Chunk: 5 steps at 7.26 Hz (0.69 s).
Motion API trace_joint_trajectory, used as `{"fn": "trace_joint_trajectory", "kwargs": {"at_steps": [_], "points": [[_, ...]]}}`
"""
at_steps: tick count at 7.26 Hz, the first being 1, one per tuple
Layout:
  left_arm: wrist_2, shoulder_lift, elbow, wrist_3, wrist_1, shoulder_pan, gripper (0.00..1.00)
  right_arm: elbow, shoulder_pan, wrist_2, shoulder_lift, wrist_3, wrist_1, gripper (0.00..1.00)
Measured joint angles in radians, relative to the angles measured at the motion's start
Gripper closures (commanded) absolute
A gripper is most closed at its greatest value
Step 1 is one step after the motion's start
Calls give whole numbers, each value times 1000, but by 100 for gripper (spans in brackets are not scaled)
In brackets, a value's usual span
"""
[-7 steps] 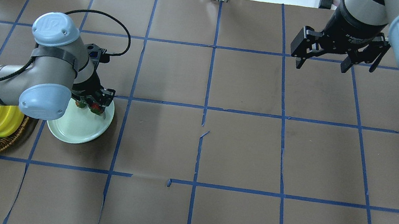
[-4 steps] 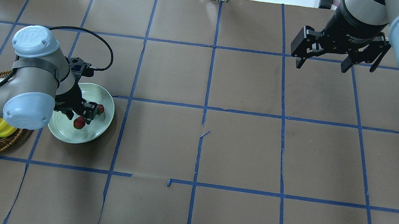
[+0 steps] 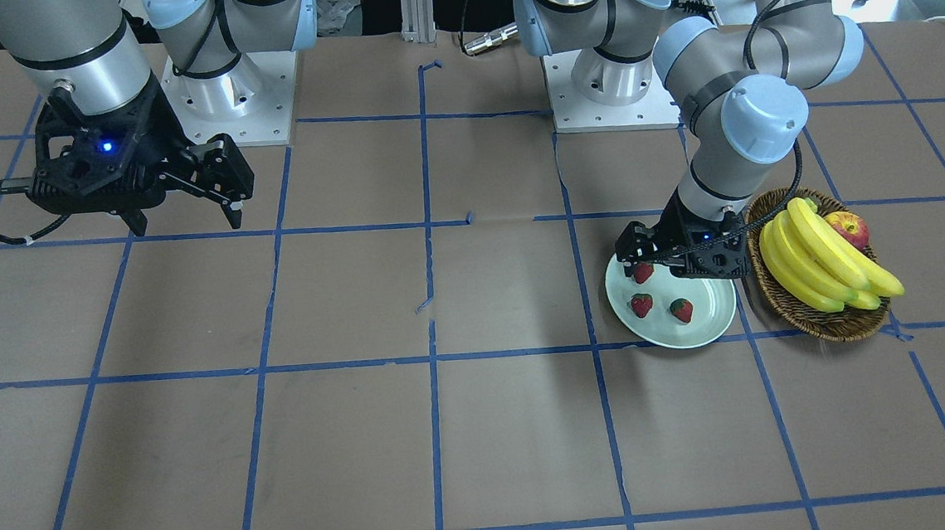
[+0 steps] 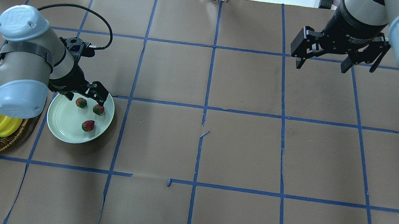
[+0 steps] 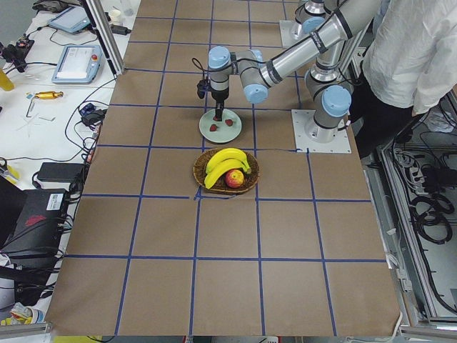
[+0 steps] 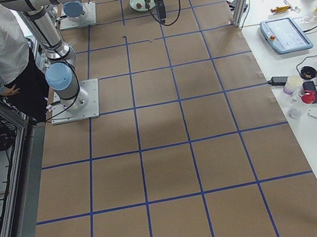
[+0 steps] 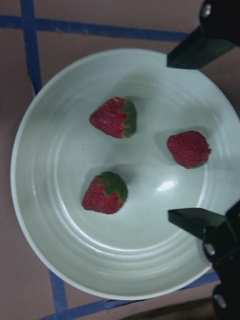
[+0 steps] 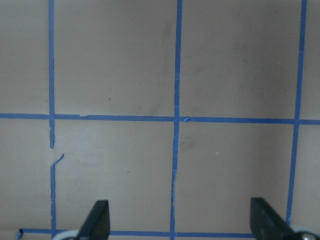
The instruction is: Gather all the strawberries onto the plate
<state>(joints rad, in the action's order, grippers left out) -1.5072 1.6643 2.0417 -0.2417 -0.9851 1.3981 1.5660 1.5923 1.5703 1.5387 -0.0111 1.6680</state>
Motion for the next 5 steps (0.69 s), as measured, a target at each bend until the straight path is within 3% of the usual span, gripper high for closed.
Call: {"fn": "trace_joint_trajectory", "kwargs": {"at_steps": [3,5], "points": [[36,-46,-354,40,-407,66,1,0,0,1,0,-1,-1,0],[37,-72,-431,106,-477,91,3,0,0,1,0,-1,-1,0]]}}
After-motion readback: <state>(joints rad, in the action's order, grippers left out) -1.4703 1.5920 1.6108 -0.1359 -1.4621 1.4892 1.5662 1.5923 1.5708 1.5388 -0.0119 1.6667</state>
